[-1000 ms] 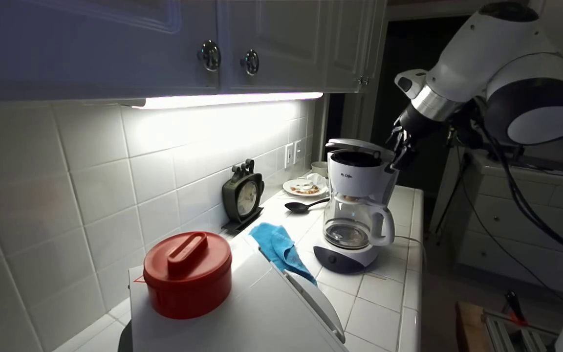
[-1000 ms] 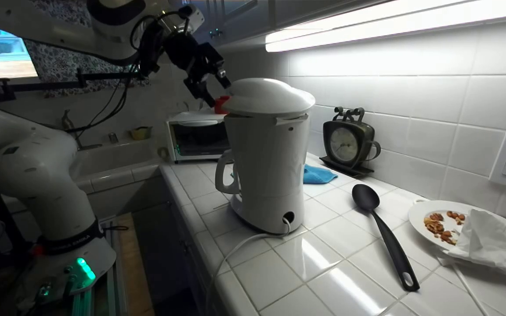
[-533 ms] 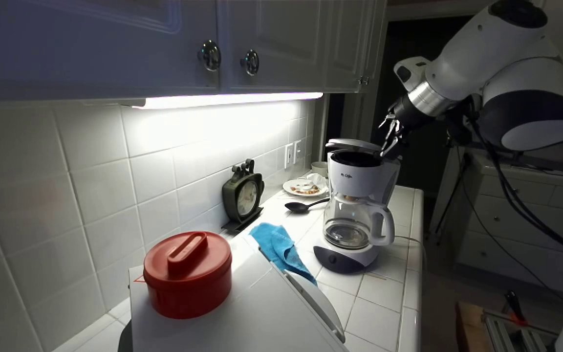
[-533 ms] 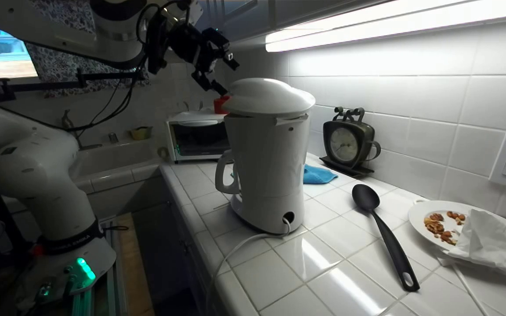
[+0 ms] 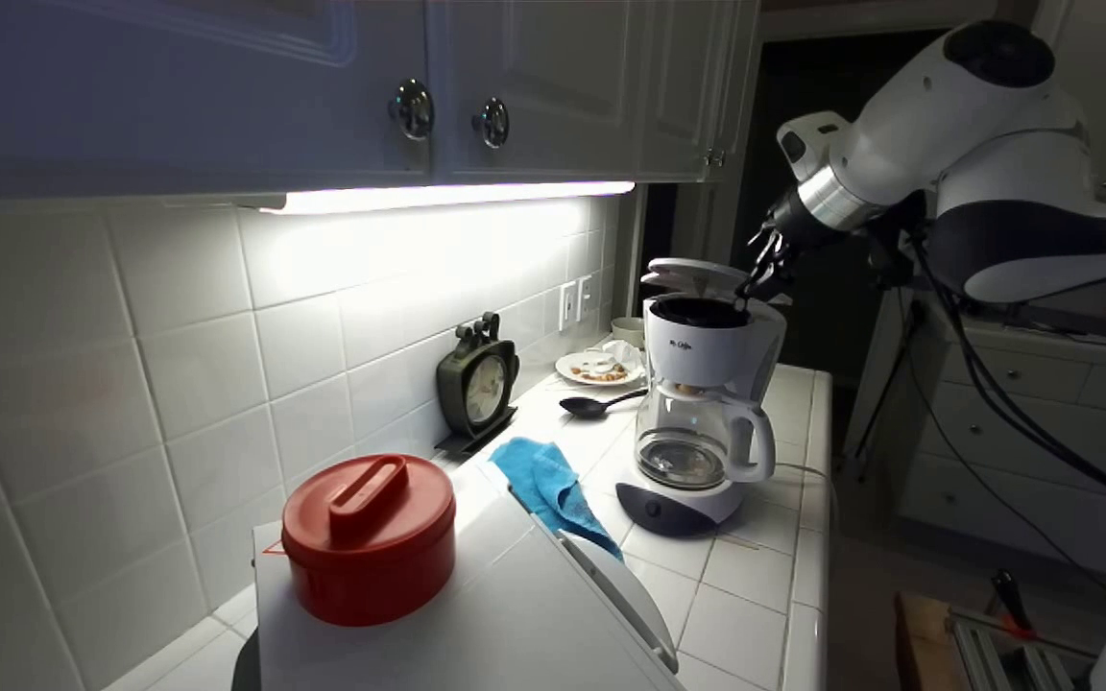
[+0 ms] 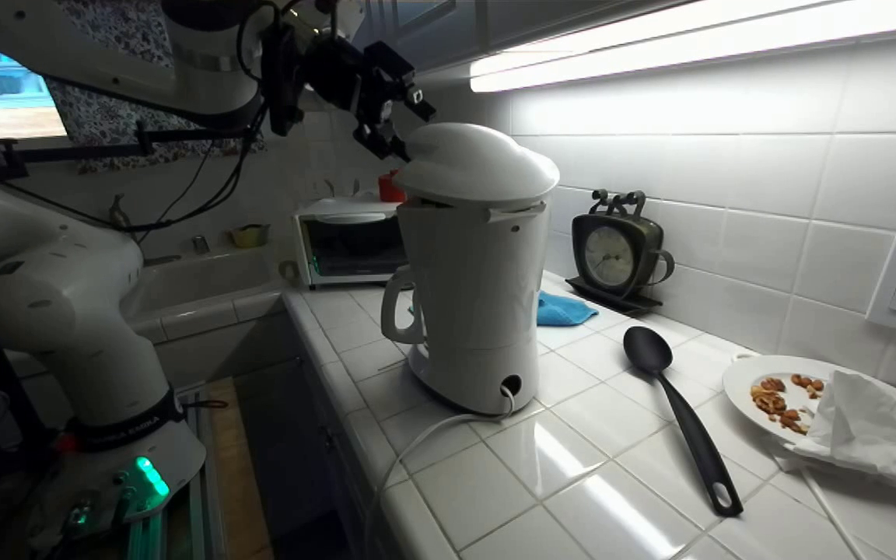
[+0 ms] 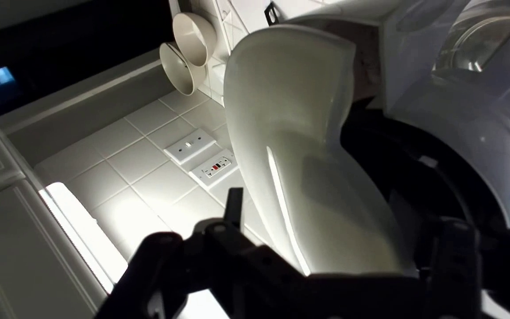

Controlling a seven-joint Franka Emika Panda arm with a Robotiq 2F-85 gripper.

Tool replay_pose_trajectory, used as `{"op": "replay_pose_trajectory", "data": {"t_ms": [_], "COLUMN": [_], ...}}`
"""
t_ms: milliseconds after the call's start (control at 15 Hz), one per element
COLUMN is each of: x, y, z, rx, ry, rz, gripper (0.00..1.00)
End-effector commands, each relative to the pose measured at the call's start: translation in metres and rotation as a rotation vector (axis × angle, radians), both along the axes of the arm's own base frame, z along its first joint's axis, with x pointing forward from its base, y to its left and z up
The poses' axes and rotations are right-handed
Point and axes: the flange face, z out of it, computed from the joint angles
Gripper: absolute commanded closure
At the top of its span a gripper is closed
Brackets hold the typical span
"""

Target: Open the lid of the coffee maker, remove the black bowl from it and put it on the counter

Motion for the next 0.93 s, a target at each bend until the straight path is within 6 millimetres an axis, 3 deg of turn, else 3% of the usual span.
{"op": "replay_pose_trajectory", "data": {"t_ms": [0, 467, 867], "x": [0.000, -0.018, -0.042], "y": [-0.011, -0.035, -0.066], "z": [0.004, 0.026, 0.042], "rx": [-0.017, -0.002, 0.046], "ry": [-0.031, -0.090, -0.145], "rz": [-0.036, -0.143, -0.274], "gripper": [0.49, 0.95, 0.93]}}
